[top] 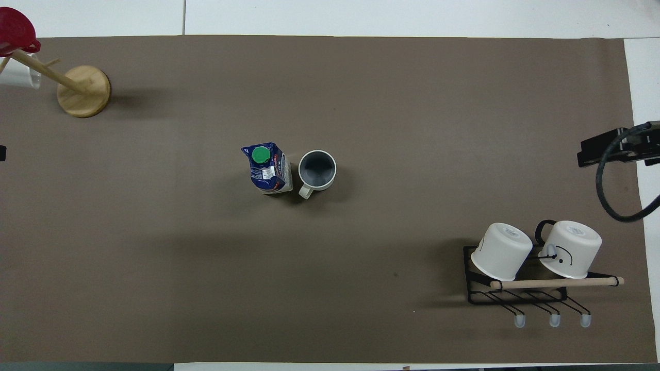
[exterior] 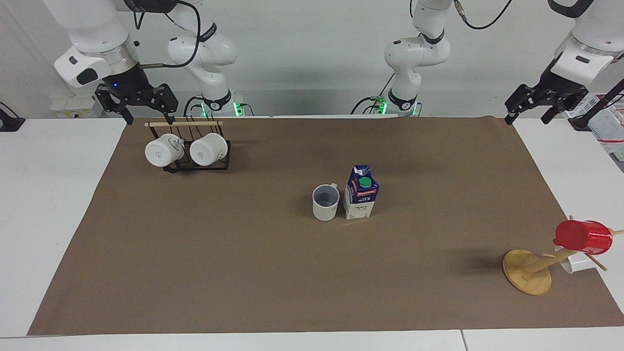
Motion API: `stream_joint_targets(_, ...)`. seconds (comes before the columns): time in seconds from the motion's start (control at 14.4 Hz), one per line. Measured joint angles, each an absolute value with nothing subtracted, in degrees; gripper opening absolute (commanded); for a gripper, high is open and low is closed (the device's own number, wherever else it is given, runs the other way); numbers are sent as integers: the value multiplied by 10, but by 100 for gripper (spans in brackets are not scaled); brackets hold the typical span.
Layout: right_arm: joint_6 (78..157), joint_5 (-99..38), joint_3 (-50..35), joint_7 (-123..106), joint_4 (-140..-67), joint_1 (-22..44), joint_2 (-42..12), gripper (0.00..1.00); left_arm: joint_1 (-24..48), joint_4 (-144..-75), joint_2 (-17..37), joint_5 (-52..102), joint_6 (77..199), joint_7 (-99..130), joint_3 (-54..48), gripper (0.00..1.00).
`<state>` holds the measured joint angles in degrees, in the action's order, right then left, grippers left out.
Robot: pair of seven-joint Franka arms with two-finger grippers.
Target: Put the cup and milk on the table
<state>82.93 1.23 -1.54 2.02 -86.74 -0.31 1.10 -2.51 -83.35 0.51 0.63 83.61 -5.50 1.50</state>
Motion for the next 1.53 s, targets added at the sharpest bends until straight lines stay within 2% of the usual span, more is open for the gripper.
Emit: stream_joint_targets(1.53,829,12,-16,20,-870,-2,11,100,-3,-843,3,12,833,-23,7,100)
